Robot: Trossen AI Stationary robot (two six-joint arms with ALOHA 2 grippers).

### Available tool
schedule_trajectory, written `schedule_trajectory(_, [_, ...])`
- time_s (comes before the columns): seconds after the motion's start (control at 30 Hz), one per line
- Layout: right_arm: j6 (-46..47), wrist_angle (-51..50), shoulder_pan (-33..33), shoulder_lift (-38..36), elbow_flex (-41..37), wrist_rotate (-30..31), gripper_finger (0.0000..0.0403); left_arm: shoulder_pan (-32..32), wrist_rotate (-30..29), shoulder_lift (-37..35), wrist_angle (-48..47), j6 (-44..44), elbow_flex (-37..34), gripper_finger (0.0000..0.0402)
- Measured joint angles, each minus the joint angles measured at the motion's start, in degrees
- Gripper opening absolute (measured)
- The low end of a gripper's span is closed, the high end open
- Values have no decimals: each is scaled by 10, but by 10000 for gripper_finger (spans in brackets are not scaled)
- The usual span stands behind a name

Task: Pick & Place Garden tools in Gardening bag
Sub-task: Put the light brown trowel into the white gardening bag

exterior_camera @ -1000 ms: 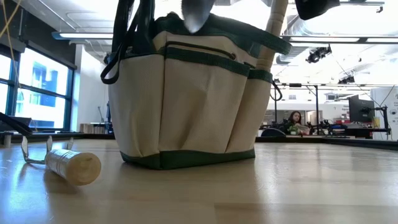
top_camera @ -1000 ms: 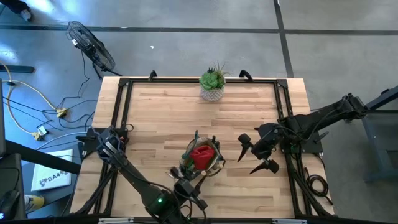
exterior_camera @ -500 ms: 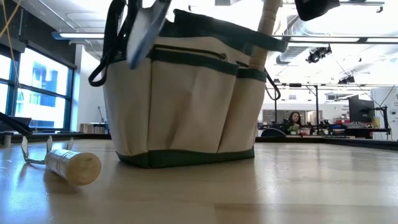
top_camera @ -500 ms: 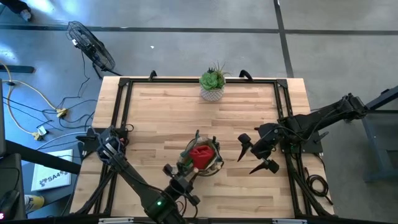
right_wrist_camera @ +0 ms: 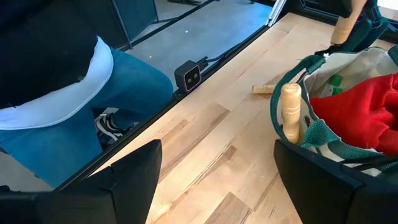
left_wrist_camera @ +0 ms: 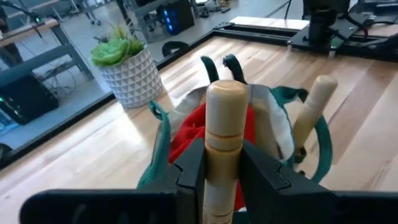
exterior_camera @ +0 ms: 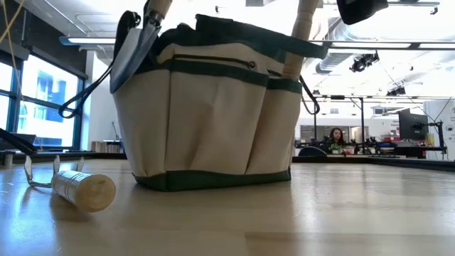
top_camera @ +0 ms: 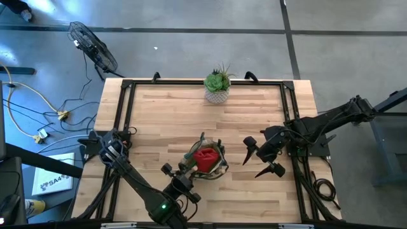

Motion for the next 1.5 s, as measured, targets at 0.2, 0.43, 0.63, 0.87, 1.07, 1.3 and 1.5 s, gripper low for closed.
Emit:
schedule_trajectory(0.2, [0, 0, 0, 0, 0, 1, 302, 18, 10, 0, -1, 24, -4, 63])
schedule_trajectory(0.43, [4, 0, 0, 0, 0, 2, 302, 39, 32, 0, 0, 51, -4, 63])
schedule_trajectory(0.63, [4, 0, 0, 0, 0, 2, 302, 54, 45, 0, 0, 70, -4, 63])
schedule_trajectory(0.87, [6, 0, 0, 0, 0, 2, 302, 80, 68, 0, 0, 110, -4, 63])
schedule_trajectory(1.07, [6, 0, 0, 0, 0, 2, 302, 89, 64, 0, 0, 149, -4, 63])
schedule_trajectory(1.3, [6, 0, 0, 0, 0, 2, 302, 112, 67, 0, 0, 195, -4, 63])
schedule_trajectory(1.5, [9, -1, 0, 0, 0, 2, 302, 127, 72, 0, 0, 218, -4, 63])
